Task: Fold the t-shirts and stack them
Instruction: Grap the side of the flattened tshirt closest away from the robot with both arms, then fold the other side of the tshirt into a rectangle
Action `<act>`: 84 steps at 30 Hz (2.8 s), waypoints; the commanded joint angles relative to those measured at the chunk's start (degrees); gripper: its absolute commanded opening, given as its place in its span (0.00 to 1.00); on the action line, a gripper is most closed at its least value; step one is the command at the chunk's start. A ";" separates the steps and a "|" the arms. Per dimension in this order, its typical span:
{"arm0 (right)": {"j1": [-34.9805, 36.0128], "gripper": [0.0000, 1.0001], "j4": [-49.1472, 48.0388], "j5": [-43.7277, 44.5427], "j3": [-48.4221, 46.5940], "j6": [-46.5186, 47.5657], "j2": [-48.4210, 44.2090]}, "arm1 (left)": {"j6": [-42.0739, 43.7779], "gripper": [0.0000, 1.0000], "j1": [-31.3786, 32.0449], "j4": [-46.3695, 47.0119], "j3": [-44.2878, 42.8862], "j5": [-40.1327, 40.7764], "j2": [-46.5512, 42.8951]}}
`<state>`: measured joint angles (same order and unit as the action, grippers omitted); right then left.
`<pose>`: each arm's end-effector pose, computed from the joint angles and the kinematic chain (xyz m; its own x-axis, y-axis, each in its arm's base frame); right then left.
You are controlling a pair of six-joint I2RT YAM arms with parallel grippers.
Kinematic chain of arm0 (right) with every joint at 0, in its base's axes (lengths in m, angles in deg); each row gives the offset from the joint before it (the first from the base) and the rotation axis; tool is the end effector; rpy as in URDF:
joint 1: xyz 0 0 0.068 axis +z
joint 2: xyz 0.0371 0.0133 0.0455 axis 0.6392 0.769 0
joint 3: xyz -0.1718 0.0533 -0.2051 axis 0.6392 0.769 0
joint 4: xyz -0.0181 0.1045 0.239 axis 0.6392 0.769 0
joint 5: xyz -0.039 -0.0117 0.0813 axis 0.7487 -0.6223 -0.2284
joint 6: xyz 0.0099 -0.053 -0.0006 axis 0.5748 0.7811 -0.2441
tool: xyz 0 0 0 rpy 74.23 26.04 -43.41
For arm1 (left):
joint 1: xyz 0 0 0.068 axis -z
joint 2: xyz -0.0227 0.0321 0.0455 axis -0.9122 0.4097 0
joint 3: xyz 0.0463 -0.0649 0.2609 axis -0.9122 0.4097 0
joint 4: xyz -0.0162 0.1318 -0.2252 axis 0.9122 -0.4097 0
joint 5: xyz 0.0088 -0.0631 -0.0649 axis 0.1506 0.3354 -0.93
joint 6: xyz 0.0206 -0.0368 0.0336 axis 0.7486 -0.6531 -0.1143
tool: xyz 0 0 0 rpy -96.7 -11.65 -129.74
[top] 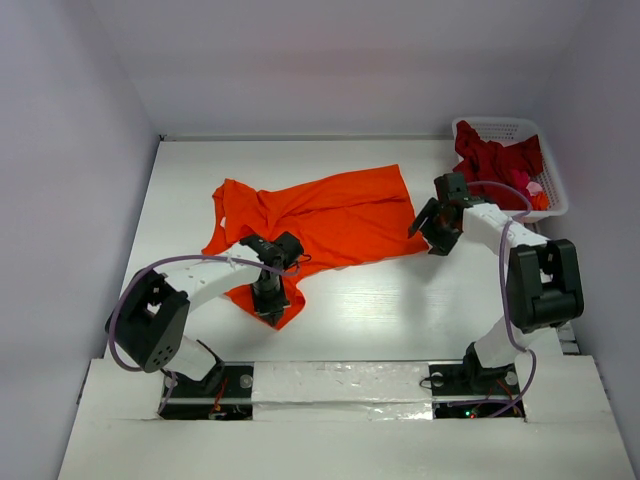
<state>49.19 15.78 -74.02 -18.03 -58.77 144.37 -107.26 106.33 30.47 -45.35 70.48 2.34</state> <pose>0.3175 0.0519 0.2008 -0.7381 0.5996 -0.3092 0.5312 0.7991 0.2816 0.1794 -0.1546 0.1794 -0.9867 -0.1580 -0.0385 -0.1544 0.9845 -0.0830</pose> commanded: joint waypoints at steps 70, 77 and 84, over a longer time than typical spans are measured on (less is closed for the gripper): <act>-3.30 0.24 -1.02 1.36 0.52 -8.67 3.03 | 2.03 0.00 0.27 -2.30 -5.52 -0.17 0.28; -3.30 0.00 -0.67 1.27 0.25 -8.58 3.30 | 1.95 0.00 0.27 -2.65 -5.88 -0.17 0.28; -3.30 0.00 -0.40 1.10 0.26 -8.49 3.21 | 1.51 0.00 0.27 -3.80 -7.19 0.88 -0.42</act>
<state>46.17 14.89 -73.94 -16.98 -67.12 148.78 -105.73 106.33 29.16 -50.46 70.46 2.73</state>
